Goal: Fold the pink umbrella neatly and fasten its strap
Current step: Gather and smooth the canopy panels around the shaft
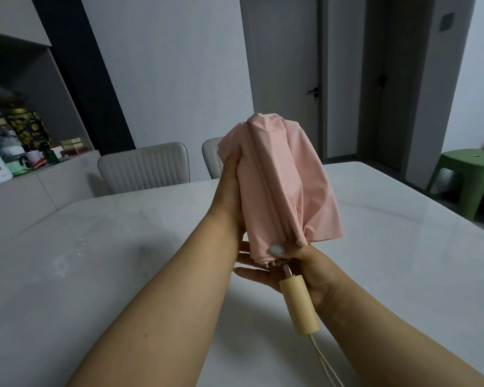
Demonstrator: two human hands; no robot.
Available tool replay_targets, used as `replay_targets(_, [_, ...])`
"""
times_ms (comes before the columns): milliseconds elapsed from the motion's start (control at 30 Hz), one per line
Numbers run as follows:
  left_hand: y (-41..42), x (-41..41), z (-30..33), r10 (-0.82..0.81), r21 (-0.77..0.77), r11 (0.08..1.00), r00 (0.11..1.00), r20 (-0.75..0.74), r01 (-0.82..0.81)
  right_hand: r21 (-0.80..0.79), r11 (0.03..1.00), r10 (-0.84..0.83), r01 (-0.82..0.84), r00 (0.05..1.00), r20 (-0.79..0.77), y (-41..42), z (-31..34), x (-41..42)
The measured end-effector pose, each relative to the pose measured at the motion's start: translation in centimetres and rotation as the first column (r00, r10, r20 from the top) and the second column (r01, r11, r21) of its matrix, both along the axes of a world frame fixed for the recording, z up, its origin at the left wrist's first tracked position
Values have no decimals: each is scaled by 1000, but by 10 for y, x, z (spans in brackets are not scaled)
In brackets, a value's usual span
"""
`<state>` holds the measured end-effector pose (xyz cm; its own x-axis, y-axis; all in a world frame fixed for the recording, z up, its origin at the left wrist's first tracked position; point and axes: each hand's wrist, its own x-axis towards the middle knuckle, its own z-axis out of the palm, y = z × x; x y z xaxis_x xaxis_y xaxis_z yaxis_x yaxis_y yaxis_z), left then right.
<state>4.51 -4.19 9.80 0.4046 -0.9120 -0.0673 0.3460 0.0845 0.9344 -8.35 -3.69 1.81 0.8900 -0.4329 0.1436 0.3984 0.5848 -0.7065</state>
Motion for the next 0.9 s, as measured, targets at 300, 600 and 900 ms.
replay_targets(300, [5,6,-6,11,-75,997,999,38,-8,37,993,-104,112,978,-179,7,11,-10])
replay_targets(600, [2,8,-22,74,5,997,994,-75,-74,-6,991,-132,135,953,-272,4,9,-6])
replay_targets(900, [-19,48,37,448,-129,873,671,591,-470,-338,889,-425,309,832,-357,-10,6,-9])
